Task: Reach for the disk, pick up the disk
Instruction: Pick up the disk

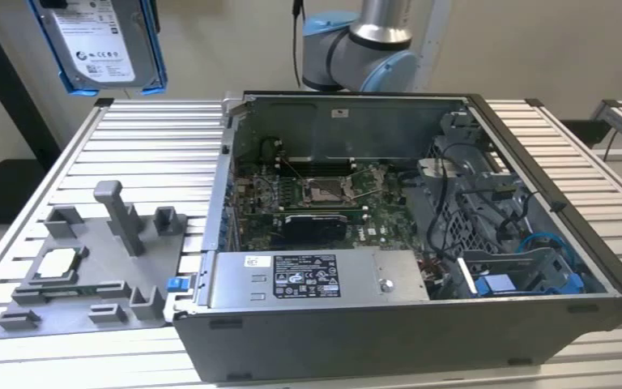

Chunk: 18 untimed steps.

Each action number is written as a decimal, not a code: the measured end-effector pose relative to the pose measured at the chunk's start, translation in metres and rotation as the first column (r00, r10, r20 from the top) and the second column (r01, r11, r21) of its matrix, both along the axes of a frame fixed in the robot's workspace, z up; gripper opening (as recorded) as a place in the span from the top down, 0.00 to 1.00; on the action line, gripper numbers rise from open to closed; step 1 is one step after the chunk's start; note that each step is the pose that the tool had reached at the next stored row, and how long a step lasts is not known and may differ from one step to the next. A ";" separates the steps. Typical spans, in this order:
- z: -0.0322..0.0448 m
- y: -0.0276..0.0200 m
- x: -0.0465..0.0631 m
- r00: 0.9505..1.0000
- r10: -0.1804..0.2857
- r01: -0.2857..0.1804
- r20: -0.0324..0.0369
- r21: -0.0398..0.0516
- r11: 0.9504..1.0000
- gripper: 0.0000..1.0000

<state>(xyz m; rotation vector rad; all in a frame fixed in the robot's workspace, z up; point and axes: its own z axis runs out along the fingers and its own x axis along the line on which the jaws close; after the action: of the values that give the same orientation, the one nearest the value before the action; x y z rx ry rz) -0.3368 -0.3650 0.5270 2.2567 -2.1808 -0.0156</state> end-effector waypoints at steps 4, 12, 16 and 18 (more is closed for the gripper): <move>0.0000 0.0000 0.009 1.000 0.000 0.000 0.000 0.000 1.000 1.00; 0.0000 0.0000 0.030 1.000 0.000 0.000 0.000 0.000 1.000 1.00; 0.0000 0.0000 0.043 1.000 0.000 0.000 0.000 0.000 1.000 1.00; 0.0000 0.0000 0.050 1.000 0.000 0.000 0.000 0.000 1.000 1.00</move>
<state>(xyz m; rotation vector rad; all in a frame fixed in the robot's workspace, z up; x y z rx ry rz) -0.2871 -0.3650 0.5270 2.2566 -2.1808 -0.0156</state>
